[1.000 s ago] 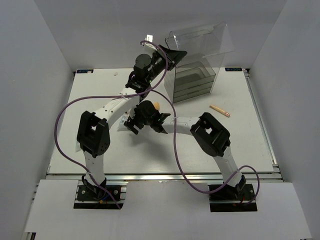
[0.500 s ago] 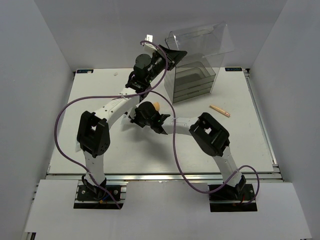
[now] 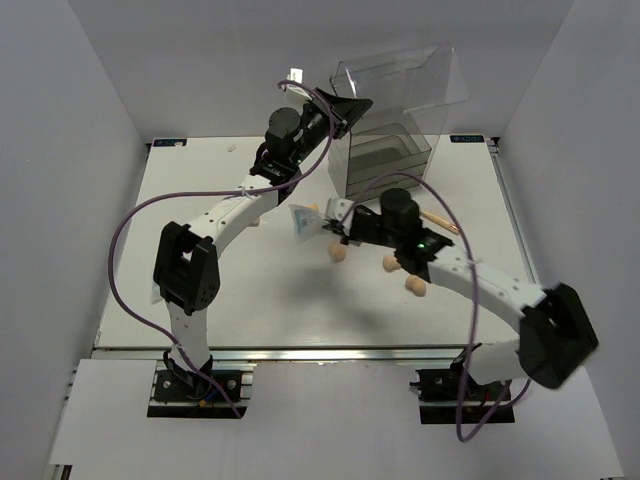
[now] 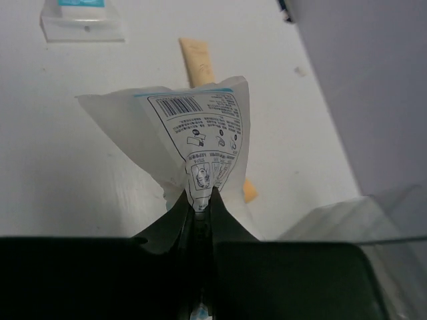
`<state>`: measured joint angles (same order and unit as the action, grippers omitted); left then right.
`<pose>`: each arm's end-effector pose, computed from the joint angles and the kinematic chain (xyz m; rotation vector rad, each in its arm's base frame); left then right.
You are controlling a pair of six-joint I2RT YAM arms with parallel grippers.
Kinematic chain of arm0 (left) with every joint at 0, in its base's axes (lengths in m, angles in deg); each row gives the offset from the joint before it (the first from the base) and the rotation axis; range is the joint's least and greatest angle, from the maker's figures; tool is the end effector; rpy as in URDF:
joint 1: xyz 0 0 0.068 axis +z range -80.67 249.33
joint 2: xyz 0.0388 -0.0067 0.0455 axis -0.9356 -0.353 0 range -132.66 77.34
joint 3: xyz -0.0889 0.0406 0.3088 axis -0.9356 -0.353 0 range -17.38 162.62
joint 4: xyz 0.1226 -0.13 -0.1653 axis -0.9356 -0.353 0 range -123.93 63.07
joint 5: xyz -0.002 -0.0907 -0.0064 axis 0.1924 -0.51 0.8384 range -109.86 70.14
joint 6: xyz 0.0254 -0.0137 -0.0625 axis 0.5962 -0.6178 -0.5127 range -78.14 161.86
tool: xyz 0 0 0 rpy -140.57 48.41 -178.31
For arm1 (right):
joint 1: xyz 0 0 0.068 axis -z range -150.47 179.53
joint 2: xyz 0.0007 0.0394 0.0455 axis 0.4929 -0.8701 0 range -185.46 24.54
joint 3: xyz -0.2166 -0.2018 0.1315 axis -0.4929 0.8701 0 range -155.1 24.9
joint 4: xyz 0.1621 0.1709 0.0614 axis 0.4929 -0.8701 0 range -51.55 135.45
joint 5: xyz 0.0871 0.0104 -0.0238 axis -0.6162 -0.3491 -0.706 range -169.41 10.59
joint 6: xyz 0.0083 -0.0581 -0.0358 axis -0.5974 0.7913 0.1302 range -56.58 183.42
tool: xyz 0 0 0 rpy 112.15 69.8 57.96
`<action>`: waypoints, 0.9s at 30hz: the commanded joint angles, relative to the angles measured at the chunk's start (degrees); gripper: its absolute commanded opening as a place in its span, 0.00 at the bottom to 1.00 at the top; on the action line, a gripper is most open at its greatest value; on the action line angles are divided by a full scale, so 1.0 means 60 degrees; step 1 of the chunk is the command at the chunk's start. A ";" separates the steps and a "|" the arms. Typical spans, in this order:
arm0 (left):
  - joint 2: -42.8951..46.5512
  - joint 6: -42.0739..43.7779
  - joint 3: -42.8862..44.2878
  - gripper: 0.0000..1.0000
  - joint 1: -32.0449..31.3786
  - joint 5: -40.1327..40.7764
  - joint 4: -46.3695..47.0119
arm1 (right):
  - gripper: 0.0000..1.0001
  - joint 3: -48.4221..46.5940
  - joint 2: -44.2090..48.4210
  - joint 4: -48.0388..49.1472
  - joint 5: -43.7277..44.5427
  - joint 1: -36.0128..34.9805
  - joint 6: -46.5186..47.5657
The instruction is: Organize the makeup
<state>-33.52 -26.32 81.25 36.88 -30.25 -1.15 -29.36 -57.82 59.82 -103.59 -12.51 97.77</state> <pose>0.4091 -0.2719 0.4503 -0.2992 1.4998 -1.5726 0.2271 0.2355 0.3443 -1.3430 1.2201 0.4766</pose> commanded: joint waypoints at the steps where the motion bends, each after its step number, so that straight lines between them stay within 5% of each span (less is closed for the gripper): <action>1: 0.0739 -0.0076 0.0188 0.19 0.0149 0.0018 0.0991 | 0.00 0.0779 0.1739 -0.0257 -0.0513 0.0515 0.1335; 5: 0.0564 -0.0237 0.0232 0.19 0.0164 -0.0069 0.1211 | 0.00 0.2591 0.2826 0.0984 0.2147 0.1205 0.1833; 10: 0.0373 -0.0384 0.0451 0.18 0.0163 -0.0186 0.1372 | 0.00 0.3506 0.2992 0.3328 0.3428 0.2492 0.2084; 27: 0.0211 -0.0428 0.0627 0.19 0.0149 -0.0319 0.1475 | 0.00 -0.0300 -0.2382 0.8499 0.4440 0.3696 0.4160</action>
<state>-34.86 -29.97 82.34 37.39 -31.50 1.84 -25.51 -67.70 98.53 -79.14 9.65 117.55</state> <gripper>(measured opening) 0.182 0.079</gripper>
